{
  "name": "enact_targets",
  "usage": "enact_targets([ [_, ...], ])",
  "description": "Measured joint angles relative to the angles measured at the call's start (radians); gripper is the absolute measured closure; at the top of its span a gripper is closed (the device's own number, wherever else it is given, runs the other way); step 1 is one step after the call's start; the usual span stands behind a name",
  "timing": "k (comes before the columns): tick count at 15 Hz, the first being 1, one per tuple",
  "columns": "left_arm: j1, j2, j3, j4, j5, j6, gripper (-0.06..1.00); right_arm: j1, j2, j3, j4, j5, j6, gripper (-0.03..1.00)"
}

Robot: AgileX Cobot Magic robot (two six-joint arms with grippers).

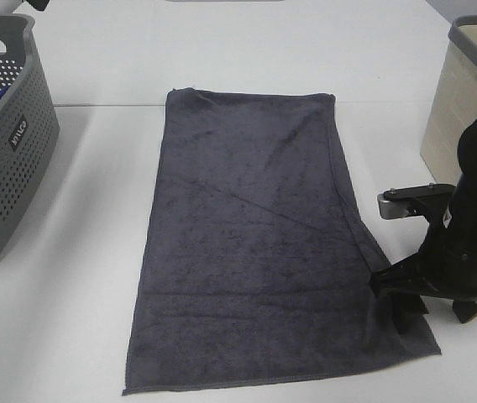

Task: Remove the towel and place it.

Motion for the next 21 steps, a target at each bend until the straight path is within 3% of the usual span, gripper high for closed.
enact_targets([
  [5,0.0,0.0,0.0,0.0,-0.001,0.0,0.17,0.001,-0.004,0.039,-0.02,-0.018,0.139,0.24],
  [9,0.0,0.0,0.0,0.0,-0.006,0.001,0.17,0.001,-0.053,0.062,-0.031,-0.028,0.142,0.24],
  [13,0.0,0.0,0.0,-0.017,-0.006,0.001,0.17,0.0,-0.216,0.076,-0.04,0.041,0.138,0.24],
  [17,0.0,0.0,0.0,-0.03,-0.006,0.001,0.17,0.0,-0.359,0.077,0.006,0.085,0.107,0.24],
  [21,0.0,-0.002,0.0,-0.03,0.035,0.001,0.17,0.0,-0.52,0.045,0.132,0.228,-0.049,0.24],
])
